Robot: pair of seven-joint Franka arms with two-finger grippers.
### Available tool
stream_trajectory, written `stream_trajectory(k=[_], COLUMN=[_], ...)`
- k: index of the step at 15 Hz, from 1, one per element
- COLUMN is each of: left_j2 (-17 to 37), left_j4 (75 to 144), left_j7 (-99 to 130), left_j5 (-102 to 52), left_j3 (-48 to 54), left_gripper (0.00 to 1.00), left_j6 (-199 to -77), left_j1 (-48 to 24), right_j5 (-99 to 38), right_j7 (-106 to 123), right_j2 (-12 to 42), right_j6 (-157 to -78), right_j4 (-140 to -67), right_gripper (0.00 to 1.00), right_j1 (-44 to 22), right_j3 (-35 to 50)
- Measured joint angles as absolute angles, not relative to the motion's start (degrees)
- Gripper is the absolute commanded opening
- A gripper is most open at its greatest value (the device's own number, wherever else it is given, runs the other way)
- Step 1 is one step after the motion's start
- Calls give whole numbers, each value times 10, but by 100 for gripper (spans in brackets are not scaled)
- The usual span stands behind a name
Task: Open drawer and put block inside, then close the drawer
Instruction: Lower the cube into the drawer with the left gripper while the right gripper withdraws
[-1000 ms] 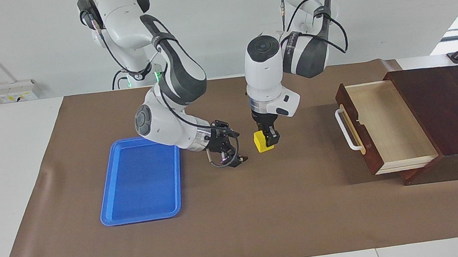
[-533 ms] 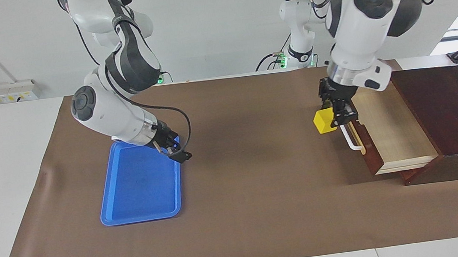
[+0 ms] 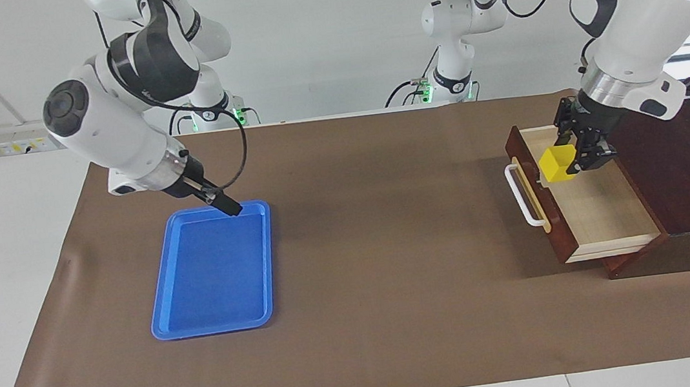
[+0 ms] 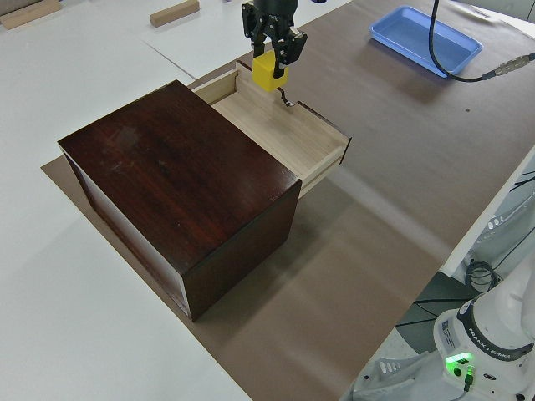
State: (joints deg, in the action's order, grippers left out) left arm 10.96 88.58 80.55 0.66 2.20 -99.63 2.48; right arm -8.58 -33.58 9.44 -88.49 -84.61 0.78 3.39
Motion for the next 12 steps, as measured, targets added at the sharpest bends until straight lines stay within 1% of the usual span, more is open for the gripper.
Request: stream_trajectory(k=[2,5,10,11,12], left_j2=[108,107,95,91,87], left_j4=[931,982,1016,1026,1034], left_j7=[798,795,786,785,785], left_j5=[9,26,34,34,34], left_j3=[23,22,22,22,22], left_gripper=[0,0,0,28,69], left_j6=[-1045,-1073,-1094,-1100,-1106], left_j1=[27,29,51,52,52], right_j5=[-55,-48,-18,-8,-5], right_j7=[-264,-191,-82,-66,-55], right_j2=[66,31,7,5,3], right_j6=[-863,-846,-846,-847,-852], right_j4=[-847,-856,-898,-905,-912], right_gripper=[100,100,100,100,100], right_j1=[10,26,34,34,34], right_j3=[34,34,34,35,36])
